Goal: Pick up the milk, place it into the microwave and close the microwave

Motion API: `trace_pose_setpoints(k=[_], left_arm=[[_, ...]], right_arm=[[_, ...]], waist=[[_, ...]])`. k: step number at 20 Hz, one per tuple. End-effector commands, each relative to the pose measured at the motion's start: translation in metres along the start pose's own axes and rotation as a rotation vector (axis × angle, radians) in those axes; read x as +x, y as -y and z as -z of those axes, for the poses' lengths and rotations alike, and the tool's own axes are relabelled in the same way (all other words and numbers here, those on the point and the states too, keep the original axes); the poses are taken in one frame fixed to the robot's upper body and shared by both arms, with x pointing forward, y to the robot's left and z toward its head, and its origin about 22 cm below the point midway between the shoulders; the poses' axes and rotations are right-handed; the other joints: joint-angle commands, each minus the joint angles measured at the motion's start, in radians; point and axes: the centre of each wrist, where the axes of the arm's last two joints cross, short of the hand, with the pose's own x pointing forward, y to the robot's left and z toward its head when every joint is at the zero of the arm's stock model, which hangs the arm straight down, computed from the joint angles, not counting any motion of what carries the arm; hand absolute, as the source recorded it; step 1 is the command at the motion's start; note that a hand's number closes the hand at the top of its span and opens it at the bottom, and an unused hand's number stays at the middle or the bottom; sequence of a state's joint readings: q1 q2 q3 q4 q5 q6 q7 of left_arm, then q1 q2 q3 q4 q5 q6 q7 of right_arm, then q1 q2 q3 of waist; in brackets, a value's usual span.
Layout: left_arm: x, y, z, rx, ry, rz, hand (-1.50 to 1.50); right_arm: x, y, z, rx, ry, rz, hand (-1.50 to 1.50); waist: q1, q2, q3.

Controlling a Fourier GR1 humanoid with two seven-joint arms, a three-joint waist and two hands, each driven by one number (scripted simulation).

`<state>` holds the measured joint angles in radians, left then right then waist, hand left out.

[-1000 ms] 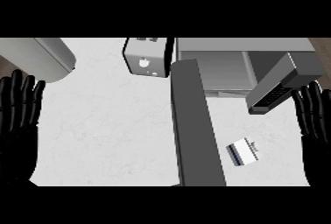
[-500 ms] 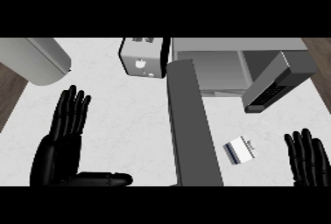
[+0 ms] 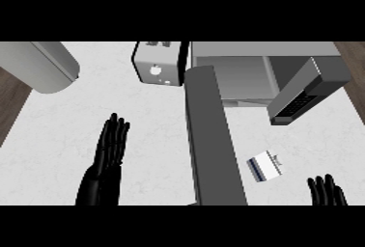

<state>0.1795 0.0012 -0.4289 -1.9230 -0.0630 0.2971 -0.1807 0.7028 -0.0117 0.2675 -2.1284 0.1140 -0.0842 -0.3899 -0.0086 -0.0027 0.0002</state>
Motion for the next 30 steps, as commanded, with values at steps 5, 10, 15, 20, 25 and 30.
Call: trace_pose_setpoints(k=[5, 10, 15, 20, 25, 30], left_arm=[[-0.015, 0.030, -0.017, 0.024, 0.007, 0.001, -1.50], [-0.010, 0.039, -0.021, 0.011, -0.002, -0.007, -1.50], [-0.016, 0.039, -0.025, -0.017, -0.026, -0.036, -1.50], [-0.006, 0.027, -0.043, -0.017, -0.043, -0.069, -1.50], [-0.014, -0.003, -0.038, -0.003, -0.014, -0.033, -1.50], [-0.012, -0.016, -0.072, -0.007, -0.039, -0.060, -1.50]], right_arm=[[-0.045, 0.020, -0.011, -0.034, -0.007, -0.045, -1.50], [-0.077, 0.011, -0.013, -0.070, -0.027, -0.050, -1.50], [-0.110, 0.009, -0.011, -0.095, -0.016, -0.056, -1.50], [-0.138, 0.015, -0.005, -0.119, -0.056, -0.087, -1.50], [-0.156, 0.008, 0.020, -0.144, -0.064, -0.136, -1.50], [-0.181, 0.037, 0.035, -0.142, -0.072, -0.200, -1.50]], waist=[[0.006, 0.002, 0.000], [0.006, 0.002, 0.000], [0.007, 0.002, 0.000], [0.012, 0.002, 0.000], [0.012, 0.003, 0.000], [0.017, 0.002, 0.000]])
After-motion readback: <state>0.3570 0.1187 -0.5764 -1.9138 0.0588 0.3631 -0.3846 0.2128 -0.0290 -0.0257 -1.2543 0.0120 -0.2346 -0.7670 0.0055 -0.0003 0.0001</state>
